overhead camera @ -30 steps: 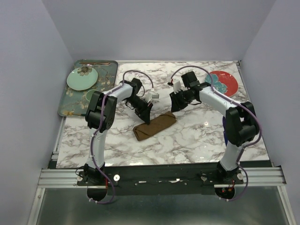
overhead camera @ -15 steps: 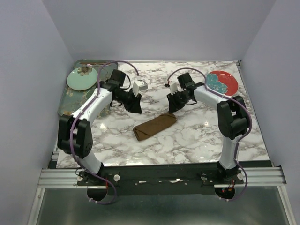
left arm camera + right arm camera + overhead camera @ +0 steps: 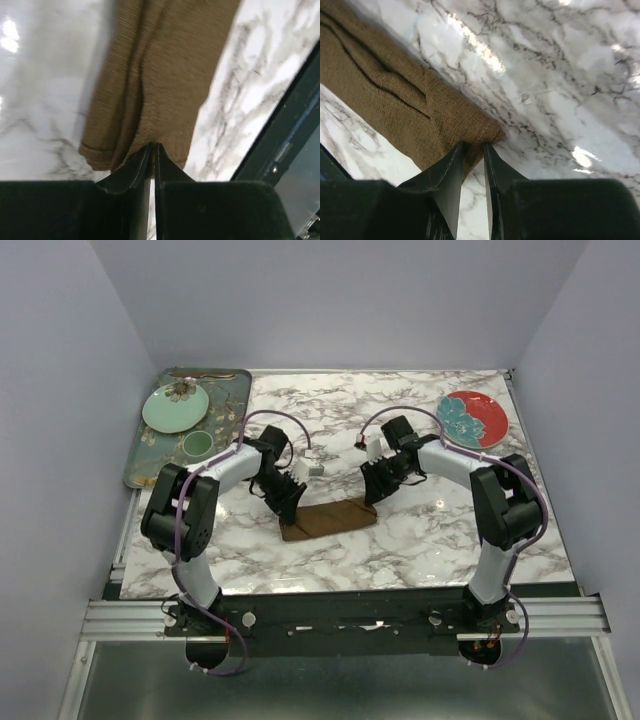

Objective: Fold the napkin into a case and place the utensils inside
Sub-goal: Stuff the top corner of the smaller-rectangle-folded napkin into the folded napkin.

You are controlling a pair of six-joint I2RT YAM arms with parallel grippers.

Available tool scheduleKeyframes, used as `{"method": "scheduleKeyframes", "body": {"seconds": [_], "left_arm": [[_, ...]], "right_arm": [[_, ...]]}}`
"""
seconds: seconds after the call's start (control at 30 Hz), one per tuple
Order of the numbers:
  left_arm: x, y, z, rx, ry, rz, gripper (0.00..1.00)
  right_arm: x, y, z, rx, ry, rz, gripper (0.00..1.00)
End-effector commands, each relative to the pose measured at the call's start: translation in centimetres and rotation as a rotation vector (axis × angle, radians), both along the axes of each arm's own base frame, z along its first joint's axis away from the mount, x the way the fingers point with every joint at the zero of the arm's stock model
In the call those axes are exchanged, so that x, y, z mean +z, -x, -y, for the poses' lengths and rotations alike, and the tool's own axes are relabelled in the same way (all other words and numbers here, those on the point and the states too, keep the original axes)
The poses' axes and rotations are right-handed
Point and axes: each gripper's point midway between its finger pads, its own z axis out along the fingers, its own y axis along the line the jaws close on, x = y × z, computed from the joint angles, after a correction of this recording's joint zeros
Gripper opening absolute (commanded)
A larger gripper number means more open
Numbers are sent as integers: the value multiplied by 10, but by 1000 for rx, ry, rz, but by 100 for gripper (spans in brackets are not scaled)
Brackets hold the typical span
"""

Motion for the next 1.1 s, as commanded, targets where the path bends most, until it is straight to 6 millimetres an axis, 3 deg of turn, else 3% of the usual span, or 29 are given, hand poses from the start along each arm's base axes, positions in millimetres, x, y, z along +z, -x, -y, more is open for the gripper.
{"method": "scheduleKeyframes", "body": {"seconds": [0.0, 0.1, 0.23, 0.33, 0.37, 0.43, 0.5, 0.53, 0.57, 0.63, 0.67, 0.7, 0.87, 0.97, 1.07], "left_arm": [[-5, -69, -4, 113, -44, 120, 15], [-1, -110, -10, 191, -27, 153, 17], [30, -133, -3, 226, 107, 196, 25], [66, -134, 9, 291, 217, 236, 36], [77, -121, 14, 319, 273, 213, 36], [94, -113, 31, 456, 365, 107, 38], [92, -87, 40, 545, 416, -31, 38], [100, -89, 50, 641, 473, -99, 38], [89, -70, 55, 675, 465, -153, 36], [83, -72, 61, 750, 471, -132, 27], [75, -56, 69, 770, 451, -178, 25], [71, -62, 70, 817, 445, -147, 18], [47, -55, 99, 840, 395, -209, 7], [32, -61, 100, 898, 360, -224, 0], [19, -65, 103, 920, 345, -252, 0]], "right_arm": [[18, 26, -5, -25, -50, -68, 31], [33, 37, -9, -42, -94, -110, 33], [61, 36, -7, -69, -116, -55, 37], [72, 24, -5, -94, -101, 21, 38], [72, 18, -2, -106, -72, 49, 37], [73, 16, -6, -97, -47, 80, 36], [74, 12, -14, -104, -35, 99, 36], [74, 12, -17, -107, -30, 99, 36], [74, 9, -20, -120, -20, 108, 36], [67, 11, -25, -106, 4, 107, 36], [64, 12, -27, -132, 18, 95, 36], [59, 13, -31, -128, 29, 90, 36], [48, 11, -37, -129, 68, 105, 34], [39, 14, -38, -130, 89, 85, 34], [30, 17, -40, -126, 101, 71, 34]]}}
